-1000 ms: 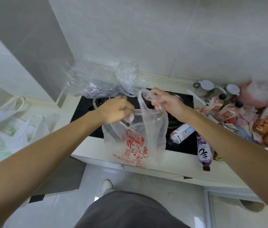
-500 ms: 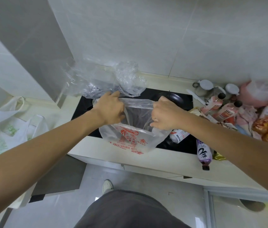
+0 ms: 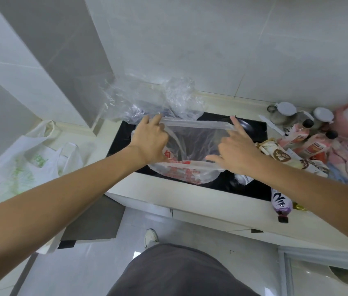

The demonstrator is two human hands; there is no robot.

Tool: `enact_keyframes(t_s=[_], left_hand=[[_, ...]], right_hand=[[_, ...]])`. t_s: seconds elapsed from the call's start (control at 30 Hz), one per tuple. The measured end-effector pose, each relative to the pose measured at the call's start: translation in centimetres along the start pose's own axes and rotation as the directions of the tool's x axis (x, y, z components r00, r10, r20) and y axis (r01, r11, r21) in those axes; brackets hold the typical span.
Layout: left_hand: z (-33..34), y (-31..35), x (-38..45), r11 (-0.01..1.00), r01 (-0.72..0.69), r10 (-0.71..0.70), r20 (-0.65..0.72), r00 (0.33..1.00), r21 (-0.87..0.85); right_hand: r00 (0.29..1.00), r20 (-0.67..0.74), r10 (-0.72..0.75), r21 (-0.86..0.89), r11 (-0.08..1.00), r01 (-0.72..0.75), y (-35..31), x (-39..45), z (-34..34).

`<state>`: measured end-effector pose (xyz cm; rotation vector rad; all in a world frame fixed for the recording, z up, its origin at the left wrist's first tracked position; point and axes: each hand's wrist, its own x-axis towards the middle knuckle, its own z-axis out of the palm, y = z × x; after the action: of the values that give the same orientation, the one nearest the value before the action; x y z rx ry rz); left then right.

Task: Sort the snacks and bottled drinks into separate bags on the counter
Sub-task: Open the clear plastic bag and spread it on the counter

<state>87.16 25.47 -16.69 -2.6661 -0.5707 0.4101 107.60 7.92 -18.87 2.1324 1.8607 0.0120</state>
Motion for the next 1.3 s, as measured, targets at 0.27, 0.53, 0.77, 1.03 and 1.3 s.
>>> enact_keyframes(t_s=[0.27, 0.53, 0.77, 1.03, 1.3], left_hand=[[2.3, -0.9, -0.4, 0.999, 0.054, -0.054, -0.019, 0.998, 0.008], [4.1, -0.9, 0.6, 0.998, 0.03, -0.03, 0.01, 0.999, 0.047], [5.6, -1.5, 0.7, 0.986, -0.016, -0.002, 0.11, 0.994, 0.166], [6.0, -1.3, 0.1, 0.954, -0.093, 0.021, 0.246, 0.969, 0.286], [8.0, -2.7, -1.3, 0.978, -0.068, 0.008, 0.29, 0.957, 0.197]], right_hand=[[0.905, -0.176, -0.386, -0.093, 0.922, 0.375, 0.5, -0.2, 3.2], [0.643, -0.247, -0.725, -0.214, 0.688, 0.693, -1.5, 0.3, 5.0], [0.892, -0.132, -0.432, -0.181, 0.896, 0.406, 1.0, 1.4, 4.6], [0.989, -0.082, -0.125, -0.046, 0.992, 0.121, 2.5, 2.0, 4.9], [0.979, 0.101, -0.176, 0.115, 0.98, 0.165, 0.7, 1.4, 5.9]])
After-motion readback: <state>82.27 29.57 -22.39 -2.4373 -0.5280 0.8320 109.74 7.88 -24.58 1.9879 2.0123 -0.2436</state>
